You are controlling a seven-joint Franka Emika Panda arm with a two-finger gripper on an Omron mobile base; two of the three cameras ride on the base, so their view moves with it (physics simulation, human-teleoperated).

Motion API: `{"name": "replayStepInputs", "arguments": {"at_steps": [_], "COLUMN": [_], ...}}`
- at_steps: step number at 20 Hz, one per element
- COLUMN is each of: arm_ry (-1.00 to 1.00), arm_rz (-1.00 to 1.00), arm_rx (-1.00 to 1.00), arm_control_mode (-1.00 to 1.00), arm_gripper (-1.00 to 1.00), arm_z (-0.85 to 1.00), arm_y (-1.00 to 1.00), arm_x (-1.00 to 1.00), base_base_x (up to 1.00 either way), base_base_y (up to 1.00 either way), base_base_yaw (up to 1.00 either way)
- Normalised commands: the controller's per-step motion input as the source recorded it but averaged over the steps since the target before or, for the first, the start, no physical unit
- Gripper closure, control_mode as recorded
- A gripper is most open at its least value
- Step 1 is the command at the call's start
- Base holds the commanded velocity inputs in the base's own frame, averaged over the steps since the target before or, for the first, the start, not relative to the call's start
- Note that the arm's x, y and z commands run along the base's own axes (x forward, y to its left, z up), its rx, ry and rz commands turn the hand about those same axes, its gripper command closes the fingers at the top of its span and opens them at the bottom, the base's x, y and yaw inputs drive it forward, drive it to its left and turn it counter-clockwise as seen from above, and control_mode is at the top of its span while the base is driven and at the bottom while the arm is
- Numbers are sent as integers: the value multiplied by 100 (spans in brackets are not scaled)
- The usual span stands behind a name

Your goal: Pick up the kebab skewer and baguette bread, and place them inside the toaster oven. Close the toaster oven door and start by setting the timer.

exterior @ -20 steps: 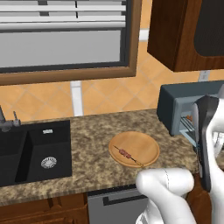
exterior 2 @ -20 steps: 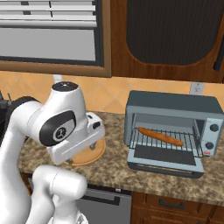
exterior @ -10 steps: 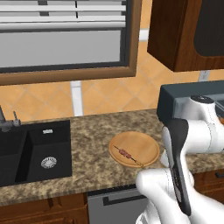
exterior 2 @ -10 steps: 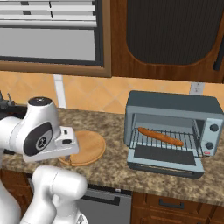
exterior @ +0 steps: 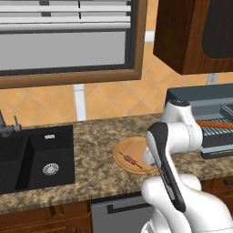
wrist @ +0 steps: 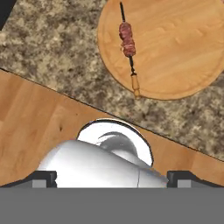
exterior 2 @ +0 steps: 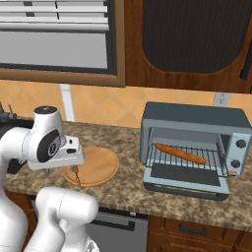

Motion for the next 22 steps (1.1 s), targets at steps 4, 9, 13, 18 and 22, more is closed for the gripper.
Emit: {"name": "replayStepInputs", "arguments": {"at_steps": [4,9,13,18,22], "arm_ry": [7,4,0,0,0], "arm_rz": [12,16,15,13,7], "arm_rx": [-3,0,0,0,0], "arm_control_mode": [-100,-100,-100,-100,-100], "arm_gripper": [-100,-100,-100,-100,-100], "arm_z": [-48,-50,-50,-35,-33], "arm_y": [15,23,7,14,14], "arm_x": [82,53,41,48,44], "base_base_x": [0,0,0,0,0], "base_base_y": [0,0,0,0,0], "base_base_yaw": [0,0,0,0,0]}}
